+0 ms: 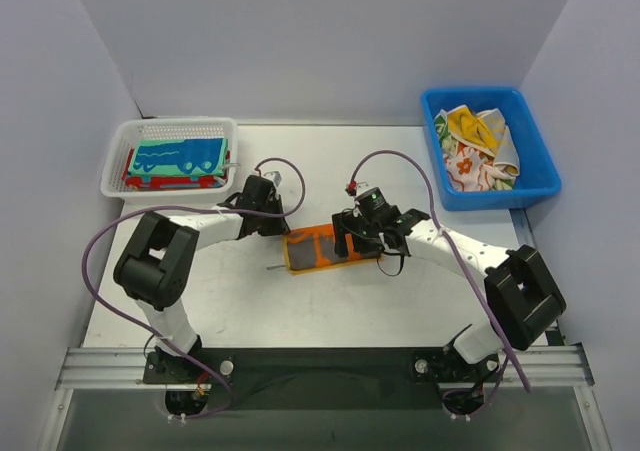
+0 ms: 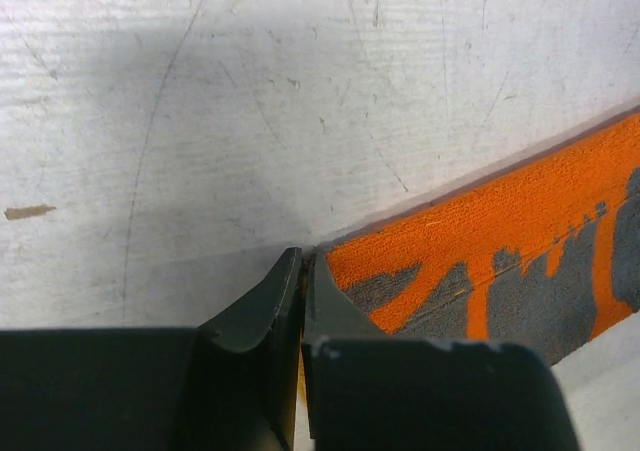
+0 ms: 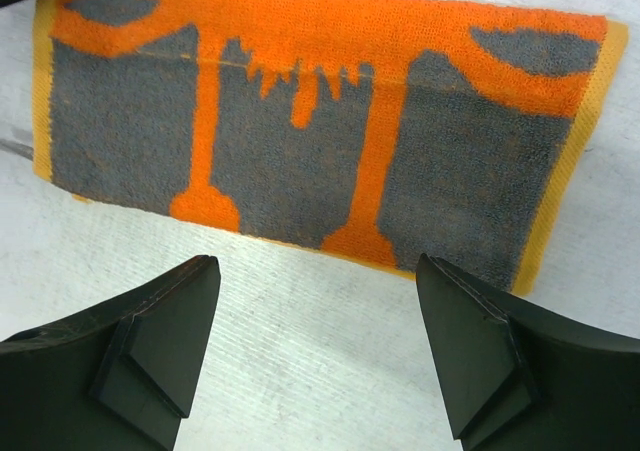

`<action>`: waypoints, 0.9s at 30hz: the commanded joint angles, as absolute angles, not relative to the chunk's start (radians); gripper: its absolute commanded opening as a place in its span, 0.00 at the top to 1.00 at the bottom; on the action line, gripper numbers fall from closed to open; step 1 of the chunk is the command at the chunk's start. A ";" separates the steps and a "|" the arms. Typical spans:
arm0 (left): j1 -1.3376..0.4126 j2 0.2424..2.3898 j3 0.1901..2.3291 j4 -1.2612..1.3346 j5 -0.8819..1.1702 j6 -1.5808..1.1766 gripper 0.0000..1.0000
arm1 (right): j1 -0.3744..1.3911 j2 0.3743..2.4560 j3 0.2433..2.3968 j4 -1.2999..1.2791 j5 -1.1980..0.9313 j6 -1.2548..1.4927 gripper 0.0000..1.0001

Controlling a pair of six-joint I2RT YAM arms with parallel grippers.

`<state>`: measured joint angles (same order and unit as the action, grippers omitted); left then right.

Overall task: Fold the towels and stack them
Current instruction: Neatly place the folded towel into the bin

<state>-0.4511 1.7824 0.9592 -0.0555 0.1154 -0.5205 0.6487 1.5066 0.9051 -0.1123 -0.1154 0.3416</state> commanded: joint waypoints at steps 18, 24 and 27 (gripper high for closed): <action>-0.500 1.600 1.002 -0.368 0.117 -0.772 1.00 | 0.908 1.649 0.940 0.399 0.026 0.405 0.21; -0.500 1.600 1.023 -0.406 0.109 -0.767 1.00 | 1.015 1.713 0.948 0.439 0.173 0.252 0.21; -0.500 1.600 1.034 -0.419 0.112 -0.770 1.00 | 1.084 1.746 0.957 0.446 0.285 0.160 0.21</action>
